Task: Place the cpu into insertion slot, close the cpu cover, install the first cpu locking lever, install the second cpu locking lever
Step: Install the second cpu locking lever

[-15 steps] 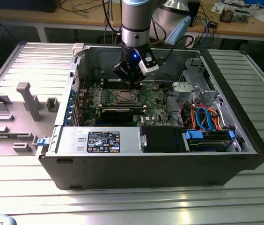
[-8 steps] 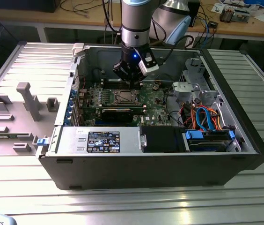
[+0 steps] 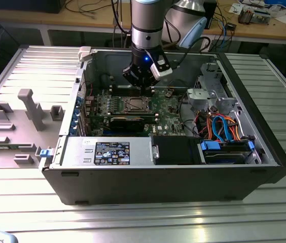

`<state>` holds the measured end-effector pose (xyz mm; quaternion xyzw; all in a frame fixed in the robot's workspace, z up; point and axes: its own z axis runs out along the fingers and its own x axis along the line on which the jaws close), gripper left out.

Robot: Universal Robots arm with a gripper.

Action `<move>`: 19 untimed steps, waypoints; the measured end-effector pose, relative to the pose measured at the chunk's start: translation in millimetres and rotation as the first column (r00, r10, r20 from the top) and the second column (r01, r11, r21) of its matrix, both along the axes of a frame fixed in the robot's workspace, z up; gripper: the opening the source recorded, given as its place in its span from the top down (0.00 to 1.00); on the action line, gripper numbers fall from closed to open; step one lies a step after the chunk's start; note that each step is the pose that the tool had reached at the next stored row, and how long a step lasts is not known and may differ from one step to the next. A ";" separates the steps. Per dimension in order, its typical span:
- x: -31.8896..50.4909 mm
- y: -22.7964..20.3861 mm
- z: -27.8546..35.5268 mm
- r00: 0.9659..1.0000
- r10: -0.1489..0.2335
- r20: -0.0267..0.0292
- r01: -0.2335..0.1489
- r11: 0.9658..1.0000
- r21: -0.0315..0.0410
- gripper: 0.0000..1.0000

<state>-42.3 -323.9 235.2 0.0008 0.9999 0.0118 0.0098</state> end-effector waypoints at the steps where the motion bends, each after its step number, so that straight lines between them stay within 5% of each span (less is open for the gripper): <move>1: 0.0 -0.1 0.1 1.000 0.000 0.000 0.000 1.000 0.000 0.89; 19: 0.0 -4.6 -1.6 1.000 0.000 0.000 0.000 1.000 0.000 0.89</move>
